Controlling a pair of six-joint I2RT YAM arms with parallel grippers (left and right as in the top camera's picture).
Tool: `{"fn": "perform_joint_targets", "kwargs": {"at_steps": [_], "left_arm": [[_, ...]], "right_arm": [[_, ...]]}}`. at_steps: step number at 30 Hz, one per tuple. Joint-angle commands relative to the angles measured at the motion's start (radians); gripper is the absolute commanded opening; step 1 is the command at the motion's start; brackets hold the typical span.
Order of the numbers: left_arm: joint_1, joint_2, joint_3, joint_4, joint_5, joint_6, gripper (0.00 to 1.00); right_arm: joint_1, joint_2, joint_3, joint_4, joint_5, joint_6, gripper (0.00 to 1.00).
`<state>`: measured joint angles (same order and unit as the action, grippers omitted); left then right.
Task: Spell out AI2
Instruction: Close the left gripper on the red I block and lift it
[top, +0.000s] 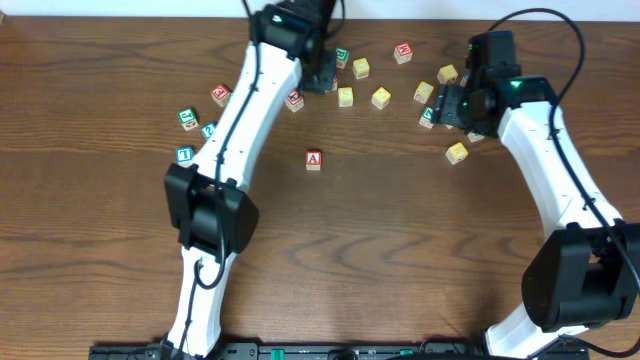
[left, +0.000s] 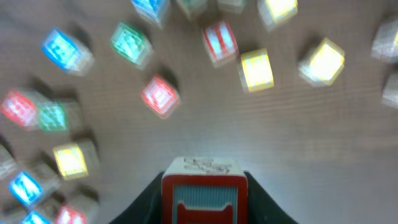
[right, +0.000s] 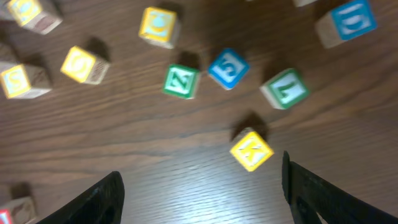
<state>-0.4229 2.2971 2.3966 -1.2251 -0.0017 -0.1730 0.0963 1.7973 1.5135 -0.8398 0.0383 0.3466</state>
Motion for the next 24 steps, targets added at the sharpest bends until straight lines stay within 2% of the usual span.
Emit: {"fn": "perform_joint_targets", "kwargs": {"at_steps": [1,10,16,24], "left_arm": [[-0.035,0.023,-0.006,-0.065,0.025,-0.035,0.29],[-0.123,0.024,-0.120,-0.082,0.025,-0.100,0.28],[-0.164,0.024,-0.267,0.010,0.025,-0.182,0.29],[-0.204,0.024,-0.376,0.174,0.024,-0.270,0.28]], "right_arm": [[-0.037,-0.018,-0.005,0.002,0.015,-0.015,0.77],[-0.099,-0.018,-0.005,-0.005,0.012,-0.015,0.77],[-0.111,-0.018,-0.005,-0.024,0.013,-0.031,0.77],[-0.112,-0.018,-0.005,-0.028,0.012,-0.030,0.77]]}}
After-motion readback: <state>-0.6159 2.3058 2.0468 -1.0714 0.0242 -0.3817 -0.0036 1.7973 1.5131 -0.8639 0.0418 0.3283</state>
